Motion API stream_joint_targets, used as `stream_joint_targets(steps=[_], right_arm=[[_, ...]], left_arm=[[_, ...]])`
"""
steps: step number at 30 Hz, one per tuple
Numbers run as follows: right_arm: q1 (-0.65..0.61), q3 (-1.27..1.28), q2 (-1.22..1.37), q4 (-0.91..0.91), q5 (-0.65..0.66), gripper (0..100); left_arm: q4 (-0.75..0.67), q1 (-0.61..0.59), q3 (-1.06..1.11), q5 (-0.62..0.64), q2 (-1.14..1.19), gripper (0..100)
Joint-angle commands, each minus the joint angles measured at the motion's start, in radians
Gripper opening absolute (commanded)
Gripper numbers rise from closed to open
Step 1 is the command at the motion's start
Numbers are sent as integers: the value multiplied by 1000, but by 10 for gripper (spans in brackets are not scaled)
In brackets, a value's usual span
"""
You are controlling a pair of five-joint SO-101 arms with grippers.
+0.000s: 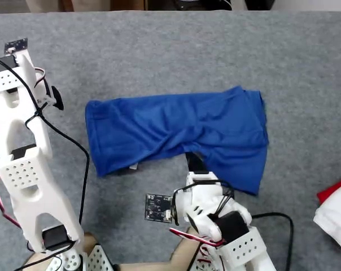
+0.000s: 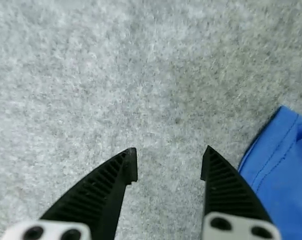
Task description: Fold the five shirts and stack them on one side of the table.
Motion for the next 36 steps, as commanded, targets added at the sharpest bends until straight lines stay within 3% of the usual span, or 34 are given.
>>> stream_joint_targets(steps=[1,33,36], right_arm=[[-16,2,-1,74,-5,394],[-16,2,-1,74,-5,394],[-16,2,-1,74,-5,394]], left_arm=[[8,3,-52,-3,-16,217],[41,-5,-32,-9,-15,217],[-6,18,31,-3,-15,217]])
